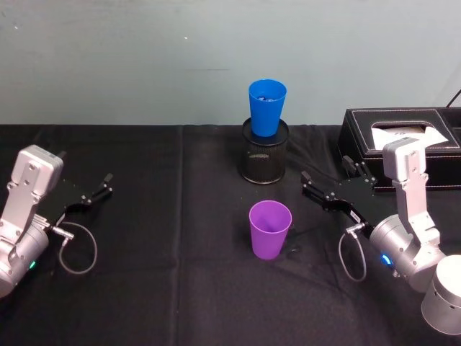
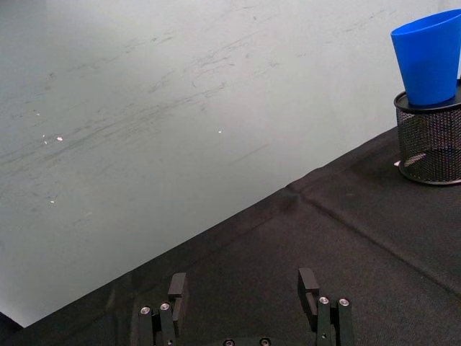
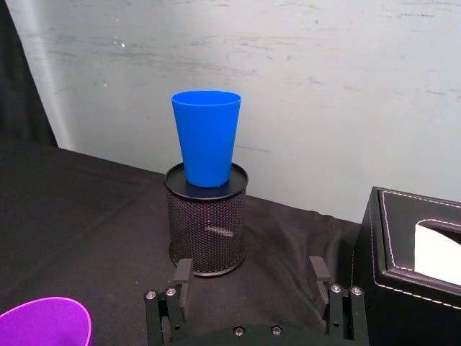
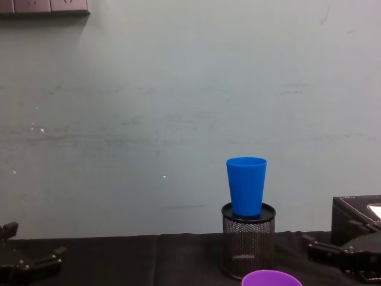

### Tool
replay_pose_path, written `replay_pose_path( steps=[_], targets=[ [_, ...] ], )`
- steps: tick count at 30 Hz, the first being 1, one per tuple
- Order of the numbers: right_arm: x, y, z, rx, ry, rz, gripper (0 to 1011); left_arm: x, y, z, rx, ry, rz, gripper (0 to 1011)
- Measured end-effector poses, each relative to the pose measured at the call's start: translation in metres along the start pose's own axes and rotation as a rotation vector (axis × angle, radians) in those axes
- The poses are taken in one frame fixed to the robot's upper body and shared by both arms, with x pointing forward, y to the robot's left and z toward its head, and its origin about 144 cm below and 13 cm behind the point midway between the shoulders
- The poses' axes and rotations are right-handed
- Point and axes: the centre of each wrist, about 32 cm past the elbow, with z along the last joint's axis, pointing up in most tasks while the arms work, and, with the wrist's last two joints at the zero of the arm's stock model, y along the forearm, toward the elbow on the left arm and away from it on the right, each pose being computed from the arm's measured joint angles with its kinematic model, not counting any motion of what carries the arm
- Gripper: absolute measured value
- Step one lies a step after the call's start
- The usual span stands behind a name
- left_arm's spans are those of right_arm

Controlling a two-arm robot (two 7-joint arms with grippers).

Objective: Pick up one cup with a gripper and tap it against the other cup.

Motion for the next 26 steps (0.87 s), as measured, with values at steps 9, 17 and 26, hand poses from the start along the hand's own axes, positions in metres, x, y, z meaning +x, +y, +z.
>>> replay_pose_path(
  steps=[9,17,26],
  targets=[
    [0.0,0.0,0.0,0.0,0.0,0.0,1003,0.0,0.0,0.0,0.0,0.0,0.0,1000],
    [0.0,0.0,0.0,0.0,0.0,0.0,1003,0.0,0.0,0.0,0.0,0.0,0.0,1000],
    [0.0,0.0,0.0,0.0,0.0,0.0,1003,0.0,0.0,0.0,0.0,0.0,0.0,1000]
  ],
)
